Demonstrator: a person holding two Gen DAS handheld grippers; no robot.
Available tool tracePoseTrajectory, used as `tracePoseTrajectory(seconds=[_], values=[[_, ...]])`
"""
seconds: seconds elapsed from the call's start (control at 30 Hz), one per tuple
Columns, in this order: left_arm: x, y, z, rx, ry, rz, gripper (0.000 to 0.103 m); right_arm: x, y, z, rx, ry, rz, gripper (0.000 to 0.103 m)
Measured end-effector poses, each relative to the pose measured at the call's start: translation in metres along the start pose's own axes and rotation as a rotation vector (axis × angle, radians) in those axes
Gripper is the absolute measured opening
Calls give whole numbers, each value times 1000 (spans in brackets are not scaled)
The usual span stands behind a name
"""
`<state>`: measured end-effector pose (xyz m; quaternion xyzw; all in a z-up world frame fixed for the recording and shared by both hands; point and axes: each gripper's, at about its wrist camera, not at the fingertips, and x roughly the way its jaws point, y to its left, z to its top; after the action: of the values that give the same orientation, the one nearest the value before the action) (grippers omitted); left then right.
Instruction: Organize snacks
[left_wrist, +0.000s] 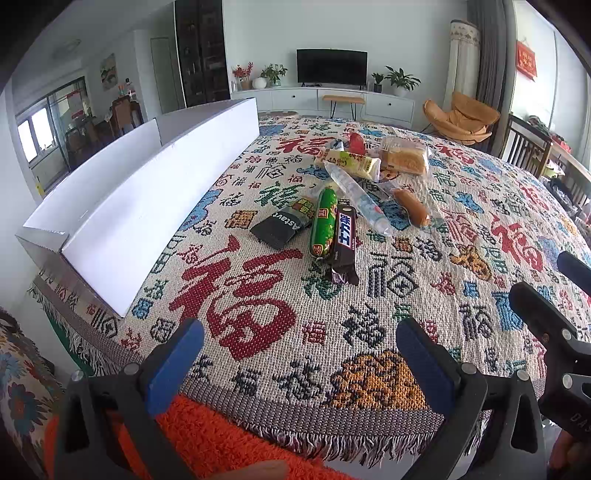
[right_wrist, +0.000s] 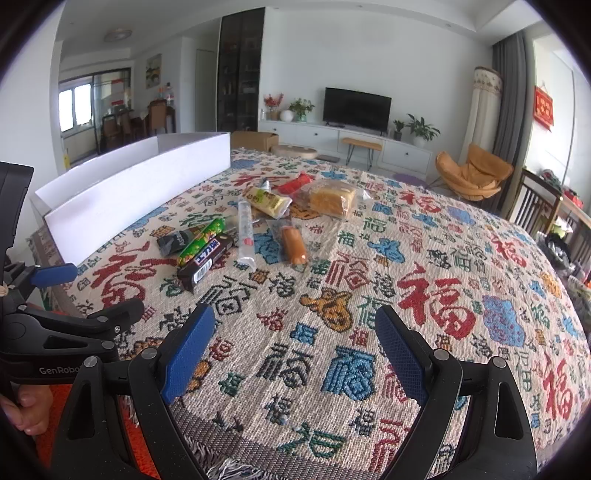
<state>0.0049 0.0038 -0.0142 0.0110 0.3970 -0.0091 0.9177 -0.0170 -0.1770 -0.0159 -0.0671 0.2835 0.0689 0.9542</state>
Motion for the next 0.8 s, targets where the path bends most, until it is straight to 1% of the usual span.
tracePoseTrajectory(seconds=[0.33, 0.43, 0.53, 0.63, 0.7, 0.8], values=[[1, 1, -1, -5, 3, -4, 103, 2, -1, -1, -4, 2, -2, 91], [2, 2, -1, -15, 13, -9, 103, 5, -10, 3, 10, 1, -24, 91], [4, 3, -2, -20, 23, -13, 103, 13, -22, 8, 39, 16, -25, 91], [7, 6, -1, -32, 44, -32, 103, 37, -33, 13, 32, 79, 4, 91], [11, 9, -1, -46, 67, -54, 103, 63, -43, 14, 39, 155, 24, 91], [18, 15, -2, -74, 112, -90, 103, 97, -59, 9, 69, 244, 28, 91]])
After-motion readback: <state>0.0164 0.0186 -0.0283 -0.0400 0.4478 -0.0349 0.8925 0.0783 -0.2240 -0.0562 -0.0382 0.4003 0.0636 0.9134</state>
